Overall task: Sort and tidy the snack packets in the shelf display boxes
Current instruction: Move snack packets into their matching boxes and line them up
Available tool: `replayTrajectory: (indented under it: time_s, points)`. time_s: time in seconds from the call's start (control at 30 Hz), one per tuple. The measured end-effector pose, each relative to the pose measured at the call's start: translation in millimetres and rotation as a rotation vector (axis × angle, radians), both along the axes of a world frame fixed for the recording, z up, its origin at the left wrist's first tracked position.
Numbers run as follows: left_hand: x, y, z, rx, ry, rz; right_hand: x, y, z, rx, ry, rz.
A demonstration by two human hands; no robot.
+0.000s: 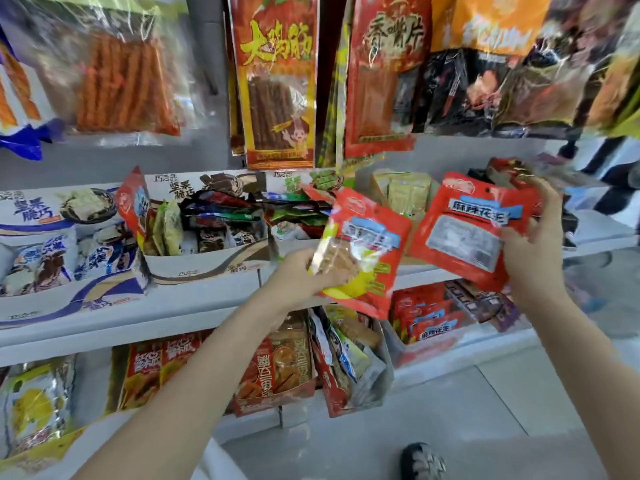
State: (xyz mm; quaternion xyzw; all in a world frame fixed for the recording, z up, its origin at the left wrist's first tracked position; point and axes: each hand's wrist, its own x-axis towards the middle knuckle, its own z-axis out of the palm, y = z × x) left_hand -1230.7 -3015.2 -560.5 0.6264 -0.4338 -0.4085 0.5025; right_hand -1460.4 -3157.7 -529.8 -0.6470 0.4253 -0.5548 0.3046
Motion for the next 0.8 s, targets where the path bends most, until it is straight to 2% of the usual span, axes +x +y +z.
replayTrajectory:
  time_s: [0.13, 0.17, 0.23, 0.3, 0.37, 0.43, 0.5, 0.53, 0.67, 0.7, 0.8]
  points:
    - [-7.9, -2.1, 4.2, -0.083, 0.095, 0.142, -0.6, 8.0, 5.7, -0.108, 0.371, 0.018]
    - [-11.9, -2.8, 5.1, -0.099, 0.082, 0.175, 3.1, 12.9, 4.4, -0.136, 0.456, 0.021]
    - [-19.5, -7.9, 5.0, -0.126, -0.07, 0.255, 12.0, 20.6, 4.1, -0.207, 0.555, 0.007]
    - [-26.3, -14.5, 3.3, -0.126, -0.222, 0.247, 29.7, 30.5, 7.8, -0.227, 0.51, 0.079]
    - [-35.1, -21.2, -0.2, -0.083, -0.258, 0.199, 47.0, 42.4, 10.1, -0.106, 0.353, 0.355]
    - [-42.2, -25.0, -0.5, -0.103, 0.002, 0.174, 61.2, 52.9, 10.0, 0.137, 0.154, 0.667]
    - [-46.2, -26.0, 3.1, -0.131, 0.313, 0.182, 68.8, 50.1, 2.5, 0.239, 0.055, 0.763]
    - [-46.5, -25.2, 5.7, -0.129, 0.426, 0.185, 71.3, 46.9, -0.6, 0.195, 0.096, 0.751]
    - [-34.7, -17.6, 13.4, -0.105, 0.902, 0.087, 79.8, 36.7, -15.3, -0.178, 0.507, 0.514]
    - [-32.6, -15.0, 14.4, -0.105, 0.924, 0.07, 80.7, 36.8, -17.3, -0.214, 0.547, 0.499]
    - [-29.3, -9.1, 12.2, -0.081, 0.701, 0.146, 80.2, 38.9, -15.0, -0.271, 0.528, 0.495]
